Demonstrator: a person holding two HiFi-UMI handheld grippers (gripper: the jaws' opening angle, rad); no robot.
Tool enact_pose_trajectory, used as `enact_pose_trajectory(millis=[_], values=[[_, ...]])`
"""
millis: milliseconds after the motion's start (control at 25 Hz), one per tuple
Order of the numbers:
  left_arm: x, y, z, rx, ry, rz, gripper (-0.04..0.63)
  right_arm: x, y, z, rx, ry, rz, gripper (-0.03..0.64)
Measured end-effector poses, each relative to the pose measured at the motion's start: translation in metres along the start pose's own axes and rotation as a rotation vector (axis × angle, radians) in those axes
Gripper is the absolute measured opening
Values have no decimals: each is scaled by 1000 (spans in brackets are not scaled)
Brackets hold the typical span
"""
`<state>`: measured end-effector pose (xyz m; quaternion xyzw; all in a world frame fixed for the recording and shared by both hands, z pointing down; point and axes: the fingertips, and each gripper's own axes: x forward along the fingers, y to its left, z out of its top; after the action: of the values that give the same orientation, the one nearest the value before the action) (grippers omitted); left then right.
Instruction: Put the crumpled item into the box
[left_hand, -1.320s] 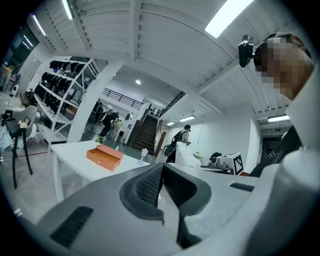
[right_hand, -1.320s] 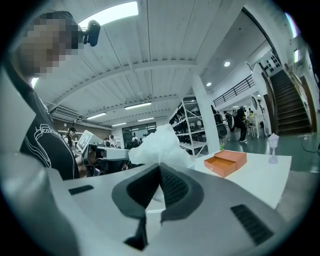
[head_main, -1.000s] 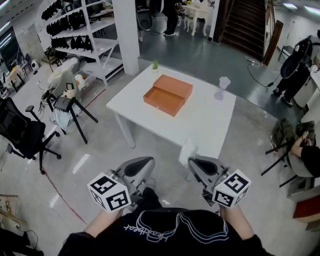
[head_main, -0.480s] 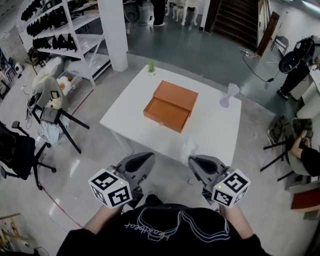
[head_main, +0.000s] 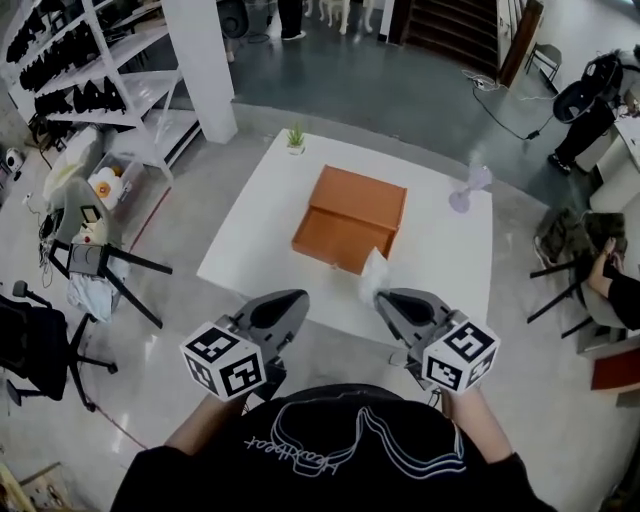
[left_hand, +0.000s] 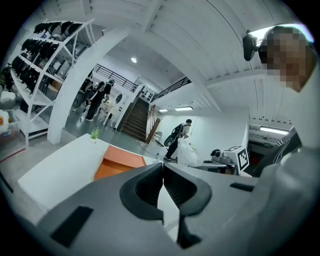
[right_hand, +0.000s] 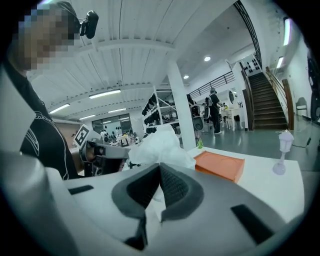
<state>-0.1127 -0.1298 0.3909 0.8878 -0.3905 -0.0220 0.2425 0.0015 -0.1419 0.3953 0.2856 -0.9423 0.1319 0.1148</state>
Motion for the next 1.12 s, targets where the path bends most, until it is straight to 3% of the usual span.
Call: enact_pose_trajectory(millis=[400, 1120], values=[[24, 33, -1, -40, 33, -14, 6, 34, -38, -11, -55, 122, -60, 5], [37, 112, 21, -93, 44, 70, 6, 133, -115, -57, -195, 432, -94, 5]])
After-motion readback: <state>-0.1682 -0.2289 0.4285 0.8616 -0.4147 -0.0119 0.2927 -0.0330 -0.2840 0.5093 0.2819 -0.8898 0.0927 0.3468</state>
